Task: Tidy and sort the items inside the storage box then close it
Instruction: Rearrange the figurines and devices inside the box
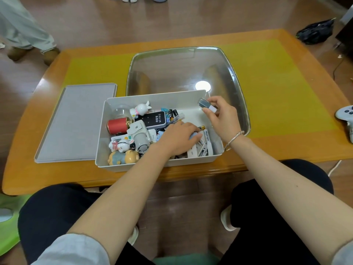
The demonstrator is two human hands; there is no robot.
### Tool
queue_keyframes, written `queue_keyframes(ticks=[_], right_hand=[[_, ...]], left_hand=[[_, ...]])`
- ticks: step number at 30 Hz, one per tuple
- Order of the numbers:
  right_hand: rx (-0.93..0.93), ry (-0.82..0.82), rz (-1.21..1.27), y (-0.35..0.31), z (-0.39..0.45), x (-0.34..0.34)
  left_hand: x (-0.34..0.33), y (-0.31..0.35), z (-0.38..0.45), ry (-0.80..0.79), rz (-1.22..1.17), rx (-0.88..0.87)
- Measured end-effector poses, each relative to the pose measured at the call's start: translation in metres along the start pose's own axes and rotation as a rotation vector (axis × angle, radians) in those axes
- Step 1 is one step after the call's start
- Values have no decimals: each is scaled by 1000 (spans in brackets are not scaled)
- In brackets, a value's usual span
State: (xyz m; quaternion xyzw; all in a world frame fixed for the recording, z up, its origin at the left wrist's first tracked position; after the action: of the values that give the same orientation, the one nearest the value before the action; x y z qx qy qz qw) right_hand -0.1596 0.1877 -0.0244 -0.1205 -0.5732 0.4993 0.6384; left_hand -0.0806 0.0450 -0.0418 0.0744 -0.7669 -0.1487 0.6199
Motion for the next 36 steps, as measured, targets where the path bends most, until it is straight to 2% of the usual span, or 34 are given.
queue_keyframes(ticks=[5,8,10,15,18,20,24,27,31,36], right_hand=[[14,43,54,-4,4,4],[-7,-10,11,-6,8,5],[13,-59,-45,-9,9,6],[88,-213,-94,-17,7,7],[59,-242,-52,-18,7,7],[51,-219,-41,-18,7,6],[-27,-53,-103,-9,14,6],[-156,-99,-109,0,18,2],[-183,-175,-110,6,18,-1],[-195,-133,-70,9,16,-5]], left_hand=[[7,-9,-10,199,-169,1],[15,-14,-12,431,-266,97],[21,-14,-11,486,-308,119],[28,-10,-8,474,-271,37],[28,-9,-7,466,-269,65],[26,-9,-6,459,-270,125],[26,-10,1,471,-260,302],[28,-5,12,428,-211,374],[23,5,27,365,-148,396],[13,4,42,263,-81,386]])
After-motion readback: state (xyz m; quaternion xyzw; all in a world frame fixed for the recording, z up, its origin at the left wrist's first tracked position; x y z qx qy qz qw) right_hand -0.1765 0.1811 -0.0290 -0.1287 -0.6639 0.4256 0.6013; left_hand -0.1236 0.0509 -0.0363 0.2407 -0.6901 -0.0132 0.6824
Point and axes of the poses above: each hand's wrist, its own z-axis towards the middle knuckle, its own x-axis out of the back of the hand, y = z × x, the point moved 1 cm from there along z, towards the middle knuckle, and after that the axes turned 2 degrees about -y, right-handed, at the moved point
